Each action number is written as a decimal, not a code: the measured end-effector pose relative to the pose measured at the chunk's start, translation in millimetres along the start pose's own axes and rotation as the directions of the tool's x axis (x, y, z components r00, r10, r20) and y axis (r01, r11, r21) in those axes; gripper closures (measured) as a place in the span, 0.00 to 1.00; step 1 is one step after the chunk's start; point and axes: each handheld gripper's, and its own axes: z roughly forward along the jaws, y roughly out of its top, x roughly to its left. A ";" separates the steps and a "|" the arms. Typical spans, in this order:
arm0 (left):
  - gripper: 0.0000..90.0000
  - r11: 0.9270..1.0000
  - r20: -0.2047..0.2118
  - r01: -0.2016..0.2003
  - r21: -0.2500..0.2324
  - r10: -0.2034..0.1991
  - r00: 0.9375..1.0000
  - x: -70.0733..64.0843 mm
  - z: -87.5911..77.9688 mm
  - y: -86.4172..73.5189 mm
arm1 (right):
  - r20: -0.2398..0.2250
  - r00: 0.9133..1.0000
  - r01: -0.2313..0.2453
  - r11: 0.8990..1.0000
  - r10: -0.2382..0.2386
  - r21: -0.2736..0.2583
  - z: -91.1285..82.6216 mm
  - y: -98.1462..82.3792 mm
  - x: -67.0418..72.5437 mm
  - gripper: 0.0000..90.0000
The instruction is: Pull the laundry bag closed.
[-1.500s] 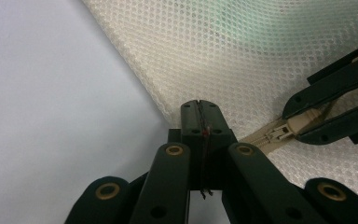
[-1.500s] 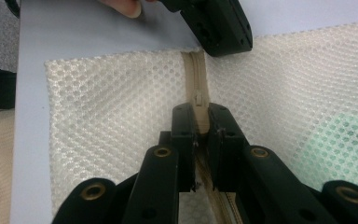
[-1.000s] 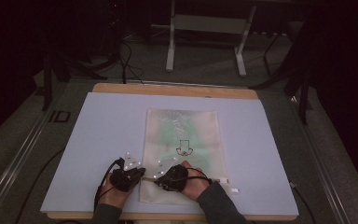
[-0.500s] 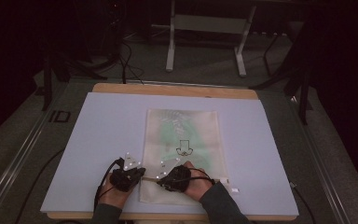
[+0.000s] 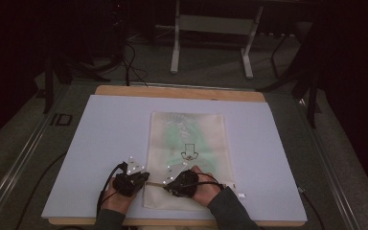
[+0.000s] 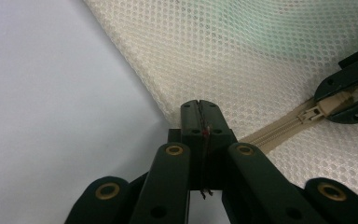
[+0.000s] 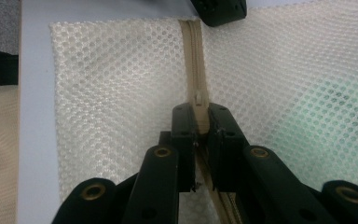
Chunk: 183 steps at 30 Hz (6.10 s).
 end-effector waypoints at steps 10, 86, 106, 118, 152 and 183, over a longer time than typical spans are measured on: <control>0.99 1.000 -0.001 -0.001 0.001 0.001 1.000 -0.1 -0.1 0.0 | -0.003 1.000 0.000 1.000 0.000 0.008 -2.4 -2.4 -1.0 0.91; 0.99 1.000 -0.003 0.000 0.002 0.000 1.000 -0.5 -0.2 0.0 | -0.003 1.000 0.023 0.995 -0.023 0.092 -22.8 -20.2 -2.7 0.91; 0.99 1.000 -0.005 0.001 -0.001 -0.001 1.000 -0.8 -0.1 -0.2 | 0.010 1.000 0.009 0.994 -0.010 0.105 -32.9 -33.8 -4.2 0.91; 0.99 1.000 -0.006 -0.001 0.000 0.001 1.000 -0.8 -0.3 -0.2 | 0.012 1.000 0.005 0.994 -0.006 0.114 -36.9 -39.0 -4.6 0.91; 0.99 1.000 -0.008 -0.003 0.000 0.003 1.000 -1.1 -0.4 -0.3 | 0.016 1.000 -0.009 0.992 0.007 0.123 -46.5 -50.2 -5.5 0.91; 0.99 1.000 -0.009 -0.001 -0.001 0.001 1.000 -1.5 -0.4 -0.4 | 0.029 0.999 -0.041 0.991 0.037 0.131 -61.8 -70.8 -6.5 0.91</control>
